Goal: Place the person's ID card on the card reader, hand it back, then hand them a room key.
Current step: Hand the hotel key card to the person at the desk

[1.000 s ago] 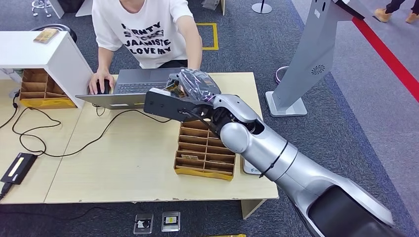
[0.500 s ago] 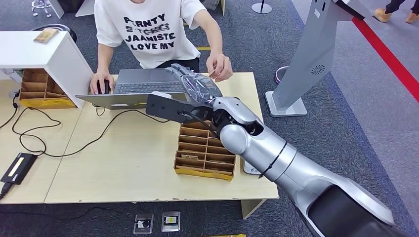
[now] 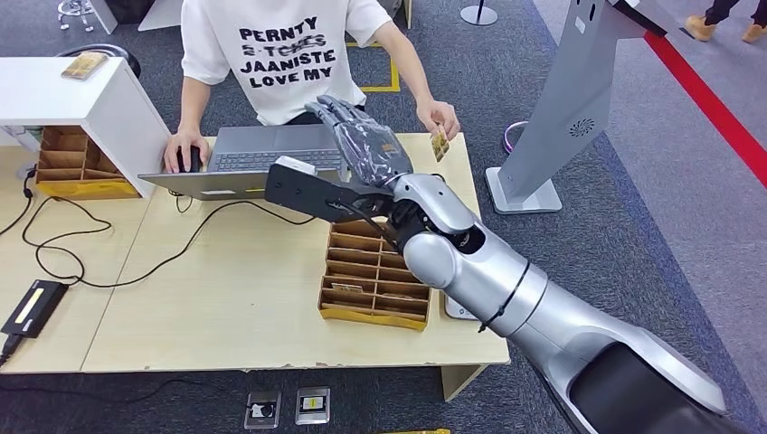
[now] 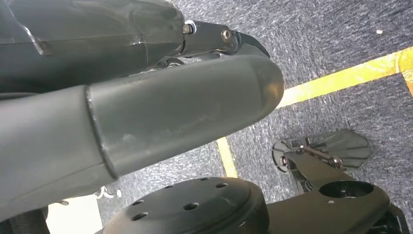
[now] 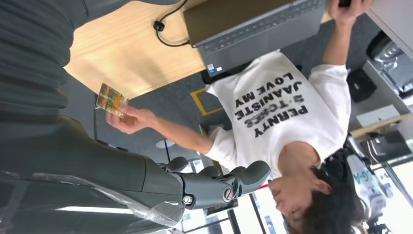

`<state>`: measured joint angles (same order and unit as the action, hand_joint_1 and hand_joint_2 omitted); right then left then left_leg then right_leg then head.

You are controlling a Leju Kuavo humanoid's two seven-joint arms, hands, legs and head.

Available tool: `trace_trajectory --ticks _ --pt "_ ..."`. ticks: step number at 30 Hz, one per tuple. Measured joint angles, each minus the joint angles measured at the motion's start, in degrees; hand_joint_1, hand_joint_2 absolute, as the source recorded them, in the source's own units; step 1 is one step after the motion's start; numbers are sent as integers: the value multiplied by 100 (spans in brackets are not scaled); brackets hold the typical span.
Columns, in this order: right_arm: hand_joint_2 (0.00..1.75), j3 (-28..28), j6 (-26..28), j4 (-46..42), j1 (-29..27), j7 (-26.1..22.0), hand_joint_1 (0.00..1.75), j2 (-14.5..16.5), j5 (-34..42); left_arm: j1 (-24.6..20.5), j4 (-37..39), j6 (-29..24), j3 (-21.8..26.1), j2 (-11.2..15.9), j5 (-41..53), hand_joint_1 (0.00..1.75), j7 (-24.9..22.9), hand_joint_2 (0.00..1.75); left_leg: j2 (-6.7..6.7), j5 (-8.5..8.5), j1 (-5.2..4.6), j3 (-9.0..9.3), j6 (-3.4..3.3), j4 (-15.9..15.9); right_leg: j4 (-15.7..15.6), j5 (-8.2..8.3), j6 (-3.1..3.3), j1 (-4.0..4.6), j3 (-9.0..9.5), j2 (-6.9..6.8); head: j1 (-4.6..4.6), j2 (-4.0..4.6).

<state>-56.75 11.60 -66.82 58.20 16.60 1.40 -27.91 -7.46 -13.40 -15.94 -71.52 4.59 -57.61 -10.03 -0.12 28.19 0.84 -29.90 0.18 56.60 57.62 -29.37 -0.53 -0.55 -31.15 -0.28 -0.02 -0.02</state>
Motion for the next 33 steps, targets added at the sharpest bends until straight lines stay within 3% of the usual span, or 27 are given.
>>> trace_trajectory --ticks 6,12,20,33 --pt "175 174 585 -901 -552 181 0 -247 -481 18 0 -70 2 -5 -146 0 -1 0 1 1 -1 1 0 1 -2 0 0 0 0 1 -1 0" --pt "175 437 712 -1838 -1323 440 0 -575 -1255 37 0 -80 2 -11 -185 0 -2 0 6 2 -1 2 -1 1 -3 0 0 -1 -1 3 -1 0" --pt "175 732 646 -2544 -2037 724 0 -936 -1914 58 0 -73 8 -22 -221 0 -3 0 8 2 0 7 0 1 -3 0 0 0 3 1 1 -1" --pt "175 1040 60 -3515 -3136 1135 0 -1439 -3140 62 0 -77 20 -32 -175 0 -4 0 15 5 -1 6 0 0 -4 0 0 -1 1 9 1 0"
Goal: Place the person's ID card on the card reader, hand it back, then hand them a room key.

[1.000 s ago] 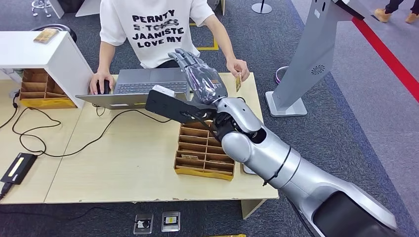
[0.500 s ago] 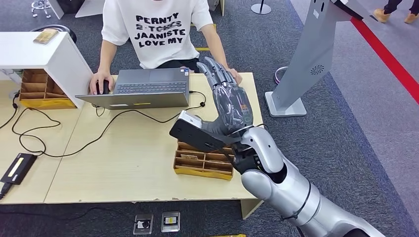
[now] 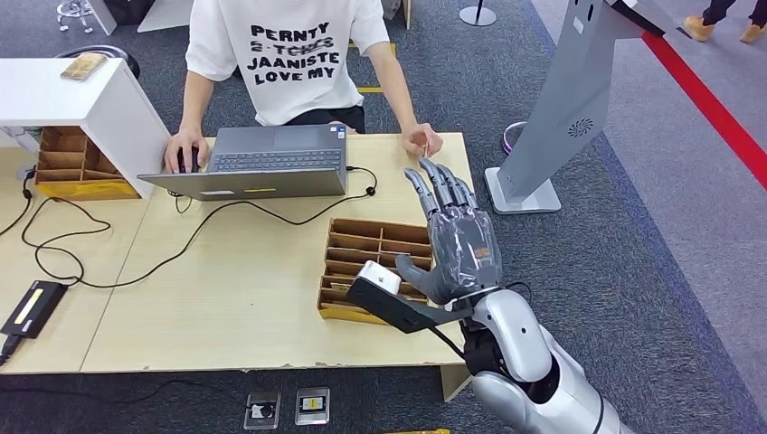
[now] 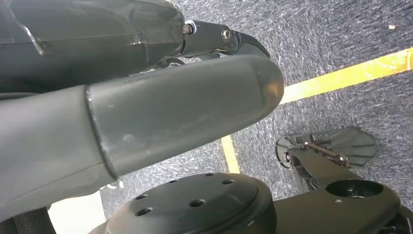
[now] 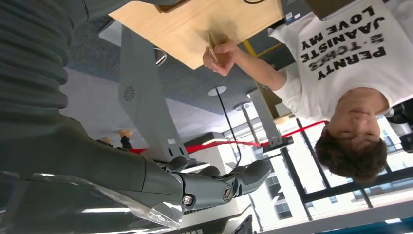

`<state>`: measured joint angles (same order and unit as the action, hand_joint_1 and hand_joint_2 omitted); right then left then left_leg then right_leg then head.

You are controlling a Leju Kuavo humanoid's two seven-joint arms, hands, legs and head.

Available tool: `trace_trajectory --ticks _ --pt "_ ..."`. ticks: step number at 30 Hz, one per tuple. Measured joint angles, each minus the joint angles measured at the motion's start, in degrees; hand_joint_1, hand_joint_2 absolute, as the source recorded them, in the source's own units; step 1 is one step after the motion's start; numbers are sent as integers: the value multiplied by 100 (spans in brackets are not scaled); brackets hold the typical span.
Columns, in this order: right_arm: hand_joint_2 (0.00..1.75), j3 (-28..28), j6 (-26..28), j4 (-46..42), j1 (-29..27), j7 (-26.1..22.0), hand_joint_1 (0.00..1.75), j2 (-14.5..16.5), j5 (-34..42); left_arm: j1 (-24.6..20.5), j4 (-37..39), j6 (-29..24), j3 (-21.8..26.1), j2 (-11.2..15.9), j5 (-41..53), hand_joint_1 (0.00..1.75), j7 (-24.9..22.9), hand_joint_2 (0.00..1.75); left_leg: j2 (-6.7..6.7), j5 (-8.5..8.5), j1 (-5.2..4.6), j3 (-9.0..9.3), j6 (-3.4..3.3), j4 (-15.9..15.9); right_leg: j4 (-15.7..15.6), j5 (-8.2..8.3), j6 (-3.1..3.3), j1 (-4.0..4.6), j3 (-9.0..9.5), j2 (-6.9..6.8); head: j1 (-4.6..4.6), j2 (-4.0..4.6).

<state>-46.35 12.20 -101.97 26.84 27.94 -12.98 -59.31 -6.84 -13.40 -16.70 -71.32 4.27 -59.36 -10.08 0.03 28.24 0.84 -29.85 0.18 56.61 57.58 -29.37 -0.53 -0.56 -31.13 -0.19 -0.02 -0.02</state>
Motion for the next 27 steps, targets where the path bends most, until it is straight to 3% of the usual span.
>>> trace_trajectory --ticks 13,27 --pt "175 220 -381 -559 -570 265 0 -336 -417 -5 0 77 0 -8 180 0 2 0 0 0 0 -1 0 0 0 0 0 -1 0 0 -1 0" --pt "175 207 -511 -639 -814 91 6 -376 -381 -15 0 127 0 -27 306 0 63 0 0 0 0 -2 0 0 0 0 0 0 2 -2 -1 0"
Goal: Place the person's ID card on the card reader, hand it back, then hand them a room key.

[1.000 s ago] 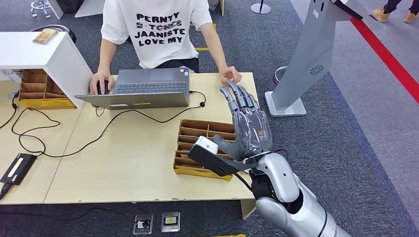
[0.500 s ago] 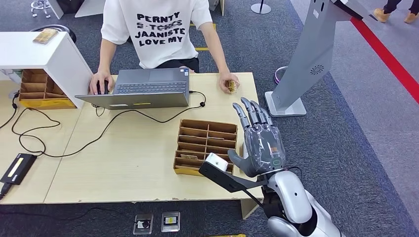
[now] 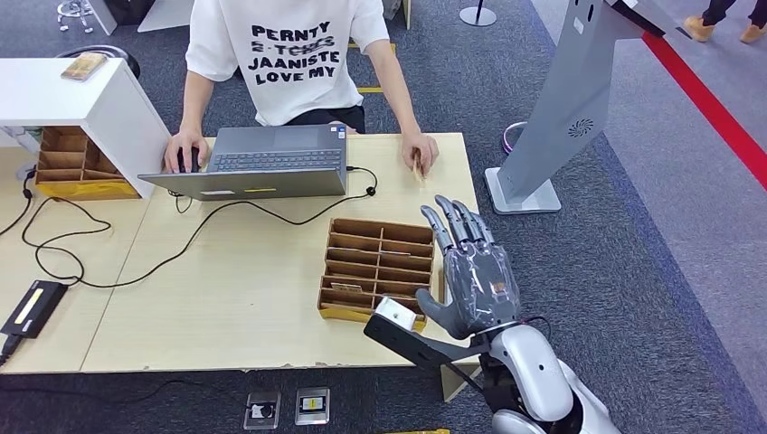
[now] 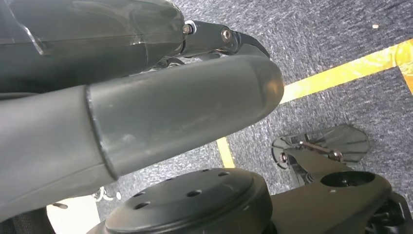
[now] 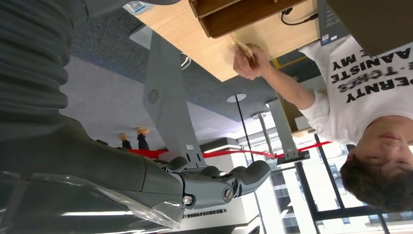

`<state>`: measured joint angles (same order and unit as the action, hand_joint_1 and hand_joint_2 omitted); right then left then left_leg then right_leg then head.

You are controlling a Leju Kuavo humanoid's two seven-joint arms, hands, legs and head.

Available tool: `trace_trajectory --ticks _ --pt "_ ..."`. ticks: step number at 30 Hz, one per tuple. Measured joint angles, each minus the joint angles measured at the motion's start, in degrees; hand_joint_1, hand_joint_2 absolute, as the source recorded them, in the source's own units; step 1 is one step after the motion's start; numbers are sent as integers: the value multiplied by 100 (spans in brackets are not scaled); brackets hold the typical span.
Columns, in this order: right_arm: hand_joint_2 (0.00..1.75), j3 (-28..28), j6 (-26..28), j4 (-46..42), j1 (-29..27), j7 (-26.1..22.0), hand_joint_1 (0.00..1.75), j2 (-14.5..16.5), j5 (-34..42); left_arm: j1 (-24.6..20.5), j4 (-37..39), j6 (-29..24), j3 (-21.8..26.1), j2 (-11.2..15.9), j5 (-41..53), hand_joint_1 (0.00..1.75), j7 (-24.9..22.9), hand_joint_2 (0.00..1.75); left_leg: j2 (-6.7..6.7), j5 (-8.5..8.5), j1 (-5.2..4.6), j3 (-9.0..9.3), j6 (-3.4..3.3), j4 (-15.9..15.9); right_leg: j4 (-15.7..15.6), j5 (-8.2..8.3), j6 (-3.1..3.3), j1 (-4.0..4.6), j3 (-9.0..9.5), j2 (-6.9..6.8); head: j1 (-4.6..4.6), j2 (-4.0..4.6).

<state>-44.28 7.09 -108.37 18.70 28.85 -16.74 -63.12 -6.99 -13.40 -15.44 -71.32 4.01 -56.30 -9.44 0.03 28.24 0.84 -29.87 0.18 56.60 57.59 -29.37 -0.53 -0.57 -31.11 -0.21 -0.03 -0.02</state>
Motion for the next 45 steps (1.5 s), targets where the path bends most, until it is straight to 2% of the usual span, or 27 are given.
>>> trace_trajectory --ticks 3,14,20,29,33,36,42,45 --pt "175 -15 -28 3 -40 -48 21 8 2 -7 0 11 0 -1 29 0 0 0 0 0 0 -1 0 0 0 0 0 0 0 0 1 -1" --pt "175 -182 -242 100 -97 -350 29 135 204 -31 0 35 0 -1 62 0 0 0 -1 0 0 -3 0 0 0 0 0 0 0 -1 1 0" --pt "175 -354 -278 291 -71 -531 45 248 395 -30 0 26 0 0 36 0 0 0 -2 0 0 -5 0 0 0 0 0 0 0 -4 1 0" --pt "175 -598 -220 666 47 -701 42 399 592 -30 2 9 0 6 -11 0 0 0 -5 0 0 -6 0 0 1 0 0 0 0 -6 1 0" --pt "175 -675 -180 854 114 -715 51 433 647 -30 2 7 0 6 -16 0 0 0 -5 0 0 -6 0 0 1 0 0 0 0 -6 0 0" --pt "175 -721 -134 995 160 -719 49 449 678 -29 2 7 0 7 -16 0 0 0 -5 0 0 -6 0 0 1 0 0 0 0 -7 0 0" --pt "175 -801 9 1236 245 -702 78 476 719 -28 2 9 0 8 -17 0 0 0 -6 0 0 -5 0 0 1 0 0 0 0 -7 1 0" --pt "175 -839 70 1351 284 -702 81 476 735 -28 2 9 0 8 -30 0 0 0 -6 0 0 -5 0 0 1 0 0 0 0 -7 1 0"
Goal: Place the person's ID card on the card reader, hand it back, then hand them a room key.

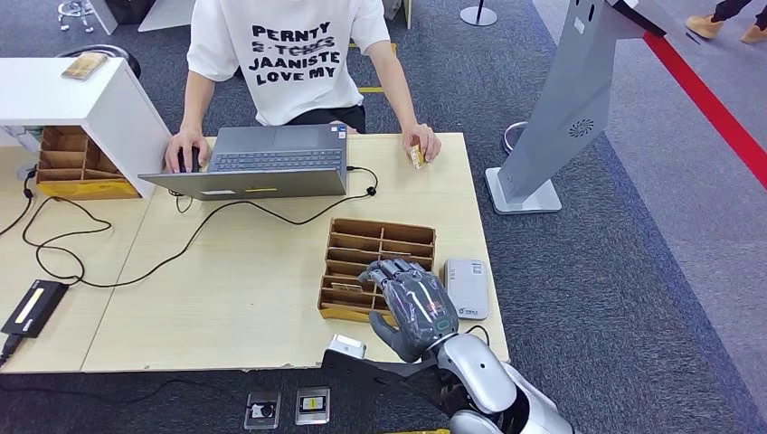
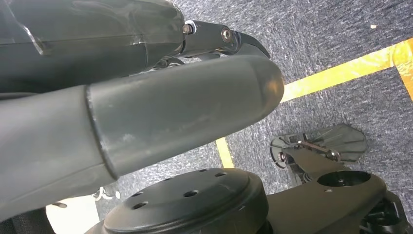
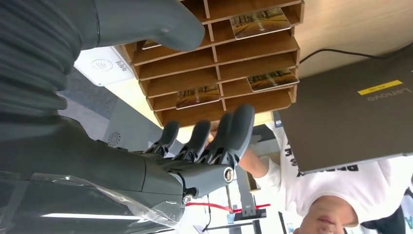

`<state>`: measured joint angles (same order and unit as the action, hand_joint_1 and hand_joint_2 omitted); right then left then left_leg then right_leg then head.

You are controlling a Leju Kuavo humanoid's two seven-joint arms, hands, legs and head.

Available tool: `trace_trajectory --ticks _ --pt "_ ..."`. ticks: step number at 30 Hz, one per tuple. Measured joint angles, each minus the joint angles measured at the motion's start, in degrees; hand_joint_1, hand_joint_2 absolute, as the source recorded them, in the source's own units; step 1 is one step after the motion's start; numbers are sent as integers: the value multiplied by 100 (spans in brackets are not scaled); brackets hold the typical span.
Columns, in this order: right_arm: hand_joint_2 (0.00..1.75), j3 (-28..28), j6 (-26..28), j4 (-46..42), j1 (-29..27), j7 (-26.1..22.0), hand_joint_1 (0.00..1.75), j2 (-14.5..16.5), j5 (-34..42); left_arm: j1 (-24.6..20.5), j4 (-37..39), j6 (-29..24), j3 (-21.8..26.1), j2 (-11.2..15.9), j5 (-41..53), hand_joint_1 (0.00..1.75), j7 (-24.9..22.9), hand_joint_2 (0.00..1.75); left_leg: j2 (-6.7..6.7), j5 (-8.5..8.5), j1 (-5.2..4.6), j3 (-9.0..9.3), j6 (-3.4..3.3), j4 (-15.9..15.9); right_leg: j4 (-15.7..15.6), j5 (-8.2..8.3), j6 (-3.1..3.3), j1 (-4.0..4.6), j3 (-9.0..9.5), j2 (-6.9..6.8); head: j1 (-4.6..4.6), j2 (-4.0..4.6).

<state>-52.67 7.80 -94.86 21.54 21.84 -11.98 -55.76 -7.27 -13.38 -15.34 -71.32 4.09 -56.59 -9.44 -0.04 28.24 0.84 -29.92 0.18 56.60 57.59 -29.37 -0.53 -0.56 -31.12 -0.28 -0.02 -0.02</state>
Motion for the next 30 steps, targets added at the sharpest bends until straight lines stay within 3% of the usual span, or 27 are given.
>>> trace_trajectory --ticks 15,23,30 --pt "175 -62 171 580 136 -28 88 33 77 1 0 -22 0 -1 -26 0 0 0 0 0 0 0 0 0 0 0 0 0 0 0 -1 0" --pt "175 -54 213 840 149 25 81 35 122 1 0 -48 0 0 -24 0 0 0 0 0 0 1 0 0 0 0 0 0 0 0 -1 0" --pt "175 -3 244 971 153 178 84 26 94 1 0 -41 0 -1 -16 0 -1 0 0 0 0 1 0 0 0 0 0 0 0 0 -1 0"
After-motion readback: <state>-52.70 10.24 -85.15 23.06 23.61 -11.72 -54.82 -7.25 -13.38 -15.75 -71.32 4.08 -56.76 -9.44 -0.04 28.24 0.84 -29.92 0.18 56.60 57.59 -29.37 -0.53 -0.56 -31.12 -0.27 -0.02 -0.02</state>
